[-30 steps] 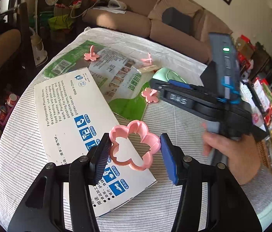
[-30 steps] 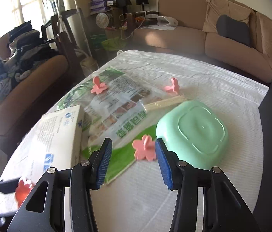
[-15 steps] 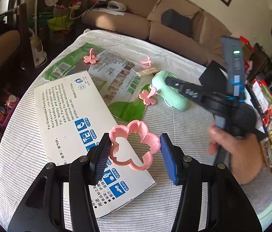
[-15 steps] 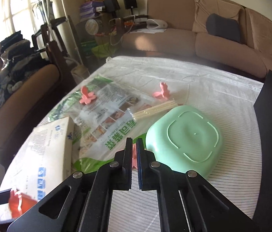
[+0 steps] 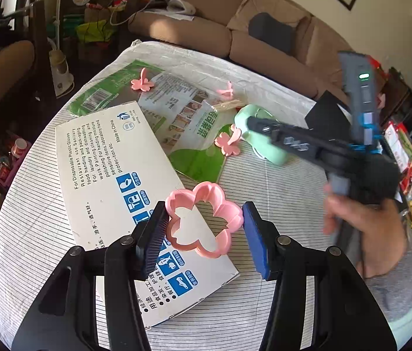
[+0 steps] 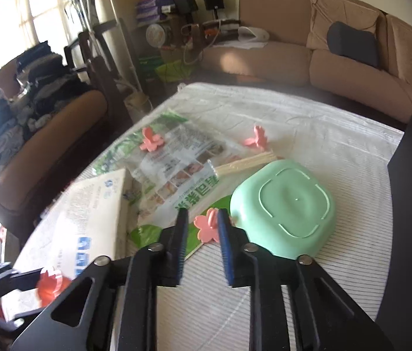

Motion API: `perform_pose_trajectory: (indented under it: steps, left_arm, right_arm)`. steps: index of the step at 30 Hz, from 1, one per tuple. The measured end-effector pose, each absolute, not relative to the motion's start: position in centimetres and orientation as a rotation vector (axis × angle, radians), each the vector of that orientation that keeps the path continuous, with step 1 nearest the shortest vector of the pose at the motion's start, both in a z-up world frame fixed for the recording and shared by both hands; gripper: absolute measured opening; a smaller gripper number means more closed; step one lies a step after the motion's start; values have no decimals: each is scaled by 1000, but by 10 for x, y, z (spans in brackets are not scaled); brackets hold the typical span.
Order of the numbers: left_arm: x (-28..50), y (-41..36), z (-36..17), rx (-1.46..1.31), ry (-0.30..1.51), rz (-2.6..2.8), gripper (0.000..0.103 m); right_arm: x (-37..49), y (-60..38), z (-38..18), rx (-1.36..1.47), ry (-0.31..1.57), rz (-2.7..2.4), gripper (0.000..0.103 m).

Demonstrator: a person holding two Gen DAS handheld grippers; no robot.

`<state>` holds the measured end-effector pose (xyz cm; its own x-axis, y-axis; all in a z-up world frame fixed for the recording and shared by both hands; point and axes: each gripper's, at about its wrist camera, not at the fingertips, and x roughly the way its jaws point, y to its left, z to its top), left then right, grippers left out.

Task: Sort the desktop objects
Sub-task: 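Lift the pink flower cutter with the left gripper while the right gripper grasps a pink clip, then carry the flower cutter and pink clip with both grippers over the black box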

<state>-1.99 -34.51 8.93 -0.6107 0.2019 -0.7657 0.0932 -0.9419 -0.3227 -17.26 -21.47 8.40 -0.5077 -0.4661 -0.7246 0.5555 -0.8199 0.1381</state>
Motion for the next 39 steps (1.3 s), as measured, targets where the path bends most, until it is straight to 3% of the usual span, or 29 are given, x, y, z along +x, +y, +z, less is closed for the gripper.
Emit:
perform_pose_trajectory:
  steps: [5, 6, 8, 10, 21, 24, 26, 32, 39]
  left_arm:
    - [-23, -352, 89, -1353, -549, 2702, 49]
    - [-23, -352, 89, -1355, -550, 2699, 49]
    - [-25, -353, 87, -1361, -552, 2693, 49]
    - [-26, -352, 87, -1359, -557, 2689, 49]
    - [-16, -314, 109, -1274, -495, 2634, 49]
    - [-13, -282, 131, -1270, -526, 2584, 49]
    - [-15, -245, 152, -1257, -445, 2555, 49]
    - [-48, -136, 206, -1209, -288, 2434, 49]
    - [-118, -35, 189, -1334, -254, 2320, 49]
  right_arm:
    - [-197, -237, 44, 1160, 144, -2317, 25]
    - [-200, -239, 38, 1171, 143, -2318, 23]
    - [-202, -241, 30, 1166, 140, -2314, 4]
    - [-199, -237, 31, 1134, 132, -2329, 4]
    - [-147, -135, 145, 1005, -81, -2304, 4]
    - [-127, -80, 184, 968, -72, -2352, 4]
    - [-117, -40, 199, 971, -64, -2390, 4]
    - [-118, 64, 203, 1074, -117, -2478, 4]
    - [-147, 110, 176, 1203, -251, -2455, 4]
